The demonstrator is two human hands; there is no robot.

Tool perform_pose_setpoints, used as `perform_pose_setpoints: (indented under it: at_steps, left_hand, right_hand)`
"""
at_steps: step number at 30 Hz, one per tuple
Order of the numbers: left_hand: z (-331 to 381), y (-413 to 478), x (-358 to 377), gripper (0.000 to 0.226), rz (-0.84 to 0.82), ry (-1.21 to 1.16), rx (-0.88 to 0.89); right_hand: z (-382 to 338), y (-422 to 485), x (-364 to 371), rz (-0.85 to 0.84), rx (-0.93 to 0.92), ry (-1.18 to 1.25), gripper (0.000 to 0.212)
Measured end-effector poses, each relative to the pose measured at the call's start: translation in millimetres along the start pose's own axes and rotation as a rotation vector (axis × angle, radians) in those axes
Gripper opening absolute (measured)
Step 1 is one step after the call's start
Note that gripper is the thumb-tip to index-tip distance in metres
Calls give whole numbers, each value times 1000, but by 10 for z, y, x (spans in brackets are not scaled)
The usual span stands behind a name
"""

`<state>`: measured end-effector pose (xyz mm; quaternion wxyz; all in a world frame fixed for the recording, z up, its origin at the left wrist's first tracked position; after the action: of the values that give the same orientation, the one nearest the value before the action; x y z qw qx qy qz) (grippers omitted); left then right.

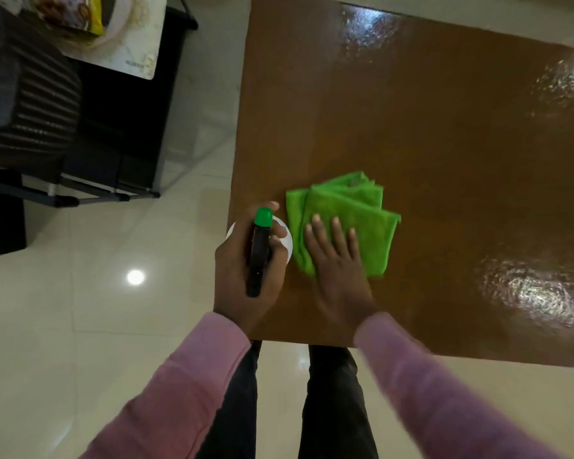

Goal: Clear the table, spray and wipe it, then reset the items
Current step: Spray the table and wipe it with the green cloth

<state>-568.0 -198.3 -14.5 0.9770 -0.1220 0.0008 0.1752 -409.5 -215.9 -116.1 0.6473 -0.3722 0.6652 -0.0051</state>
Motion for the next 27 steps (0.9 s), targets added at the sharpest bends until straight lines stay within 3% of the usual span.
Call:
perform_pose_setpoints:
  at_steps: [3, 7, 12, 15, 20, 24, 27]
  left_hand:
    - [84, 24, -217, 32, -7, -23, 34]
    - [152, 46, -587, 32, -26, 37, 82]
    - [73, 32, -844, 36, 9, -5, 74]
    - [-53, -39, -888, 39, -5, 5, 62]
    - [-251, -161, -964, 31, -10, 32, 26]
    - [-253, -131, -1037, 31, 5, -6, -37]
    - [-141, -61, -1156, 28, 69, 9, -50]
  right_hand:
    - [-485, -854, 638, -93, 14, -49, 91]
    - [-655, -906, 692, -125, -5, -42, 87]
    - [-53, 549, -243, 81, 147, 50, 76]
    - [347, 1812, -975, 196, 224, -39, 62]
    - [443, 2831, -1467, 233, 292, -76, 61]
    - [-260, 2049, -923, 254, 112, -148, 65]
    - [-939, 759, -176, 123, -13, -81, 76]
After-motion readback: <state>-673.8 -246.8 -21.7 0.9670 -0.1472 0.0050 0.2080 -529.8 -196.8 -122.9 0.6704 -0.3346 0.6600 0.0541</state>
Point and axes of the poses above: each hand's wrist, its own y-axis towards the middle knuckle, its own x-axis out of the palm, z = x × y, the point moved 8 cm from there along y, towards the middle knuckle, and after that the axes turned 9 degrees about -y, right-handed, at the moved point
